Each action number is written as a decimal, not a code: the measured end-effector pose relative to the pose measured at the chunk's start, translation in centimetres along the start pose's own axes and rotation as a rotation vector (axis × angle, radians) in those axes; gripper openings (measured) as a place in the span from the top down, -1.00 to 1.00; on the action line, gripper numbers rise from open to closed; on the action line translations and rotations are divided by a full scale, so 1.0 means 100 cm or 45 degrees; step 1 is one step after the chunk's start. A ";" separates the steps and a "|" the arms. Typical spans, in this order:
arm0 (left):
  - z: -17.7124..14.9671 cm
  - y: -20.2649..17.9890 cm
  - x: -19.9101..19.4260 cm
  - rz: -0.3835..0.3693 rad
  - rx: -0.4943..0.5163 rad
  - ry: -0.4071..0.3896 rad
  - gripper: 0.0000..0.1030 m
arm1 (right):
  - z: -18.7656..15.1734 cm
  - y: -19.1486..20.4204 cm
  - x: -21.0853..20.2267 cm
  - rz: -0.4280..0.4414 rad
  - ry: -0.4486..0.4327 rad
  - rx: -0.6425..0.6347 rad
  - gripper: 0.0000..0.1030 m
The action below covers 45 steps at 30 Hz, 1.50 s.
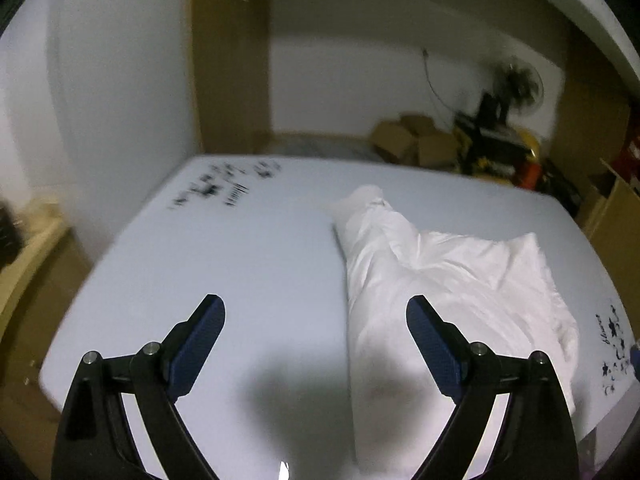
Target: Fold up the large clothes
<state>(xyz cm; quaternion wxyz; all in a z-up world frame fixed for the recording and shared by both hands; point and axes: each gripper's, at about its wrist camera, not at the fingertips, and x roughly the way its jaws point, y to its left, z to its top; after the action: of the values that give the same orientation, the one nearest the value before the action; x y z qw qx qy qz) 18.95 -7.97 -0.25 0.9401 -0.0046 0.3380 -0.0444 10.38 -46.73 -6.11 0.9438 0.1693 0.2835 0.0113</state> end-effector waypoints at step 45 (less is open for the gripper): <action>-0.101 -0.031 -0.112 0.155 -0.024 -0.067 -0.80 | -0.067 0.085 -0.050 -0.267 -0.258 -0.281 -1.00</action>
<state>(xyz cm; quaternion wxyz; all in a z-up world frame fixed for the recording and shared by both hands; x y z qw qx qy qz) 3.62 -9.84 -0.81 0.9496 0.0059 0.3131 0.0163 3.18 -37.17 -5.92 0.9764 0.0344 0.2000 -0.0734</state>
